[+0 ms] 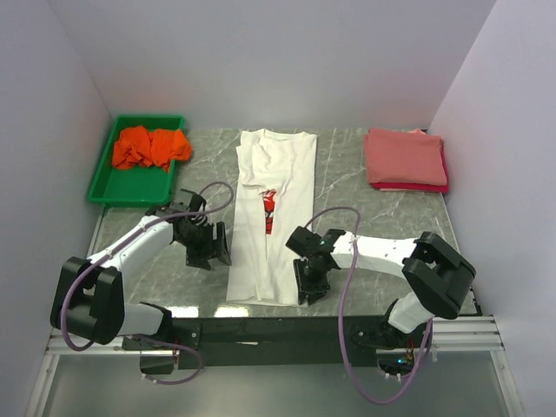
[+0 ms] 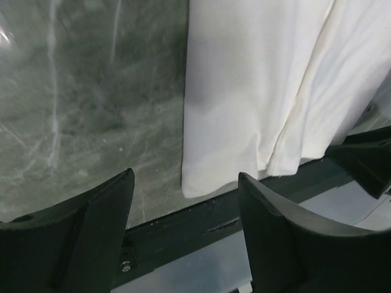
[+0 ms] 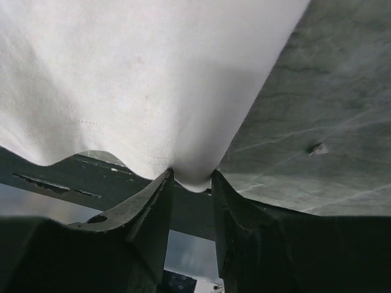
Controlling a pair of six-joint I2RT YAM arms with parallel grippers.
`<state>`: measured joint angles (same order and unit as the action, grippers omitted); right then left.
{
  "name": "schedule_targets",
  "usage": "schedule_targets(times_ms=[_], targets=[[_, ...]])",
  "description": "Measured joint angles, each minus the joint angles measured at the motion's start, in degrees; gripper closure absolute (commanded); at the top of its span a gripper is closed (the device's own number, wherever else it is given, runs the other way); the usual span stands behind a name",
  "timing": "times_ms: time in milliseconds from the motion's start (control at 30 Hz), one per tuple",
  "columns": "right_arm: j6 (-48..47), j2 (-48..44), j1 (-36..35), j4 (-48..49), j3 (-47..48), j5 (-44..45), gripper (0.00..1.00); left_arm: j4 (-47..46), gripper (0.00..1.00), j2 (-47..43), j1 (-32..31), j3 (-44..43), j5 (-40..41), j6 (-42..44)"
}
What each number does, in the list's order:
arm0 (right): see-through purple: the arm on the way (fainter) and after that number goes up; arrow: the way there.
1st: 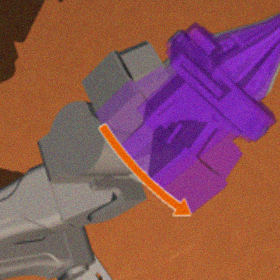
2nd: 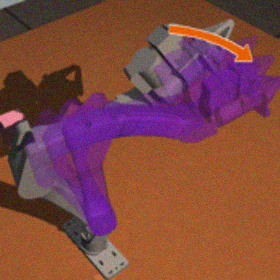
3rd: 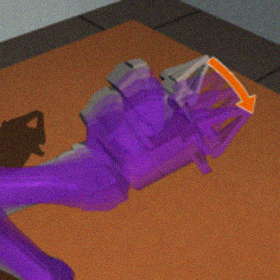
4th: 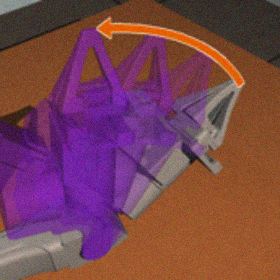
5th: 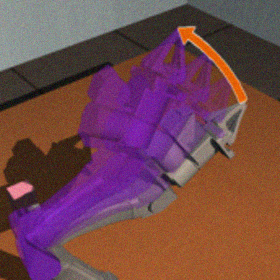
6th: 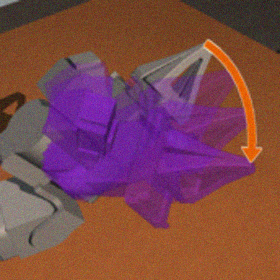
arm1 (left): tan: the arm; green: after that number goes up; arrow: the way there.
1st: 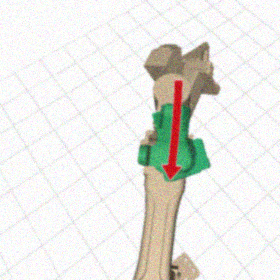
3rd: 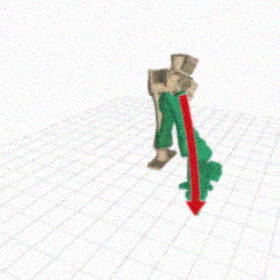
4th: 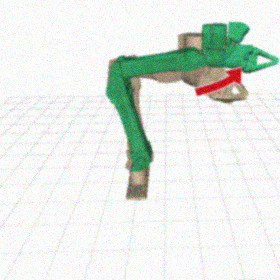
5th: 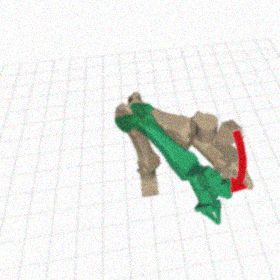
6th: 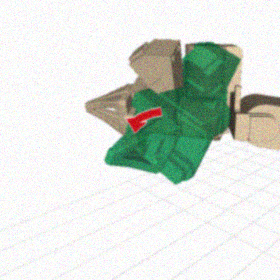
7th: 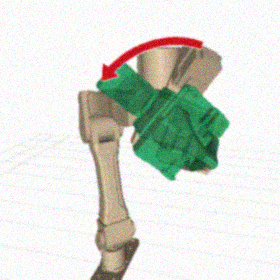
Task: Fold and stack the t-shirts
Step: Fold the tshirt
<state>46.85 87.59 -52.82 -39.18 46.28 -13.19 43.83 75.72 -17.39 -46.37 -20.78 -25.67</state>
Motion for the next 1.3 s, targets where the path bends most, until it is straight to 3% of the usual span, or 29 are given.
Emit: schedule_targets(times_ms=[233, 1033, 1300], targets=[[0.3, 0.7, -1.2, 0.9, -1.5, -1.4, 0.71, 0.9, 0.27, 0.2, -3.3, 2.6, -1.2, -0.6], [2.1, -0.7, -1.3, 1.9, -3.5, -2.6, 0.74, -0.1, 0.35, 5.6, -11.8, 7.8, -2.2, -7.0], [2.1, -0.7, -1.4, 1.9, -3.5, -2.5, 0.74, -0.1, 0.42, 6.3, -13.0, 7.8, -0.8, -8.1]])
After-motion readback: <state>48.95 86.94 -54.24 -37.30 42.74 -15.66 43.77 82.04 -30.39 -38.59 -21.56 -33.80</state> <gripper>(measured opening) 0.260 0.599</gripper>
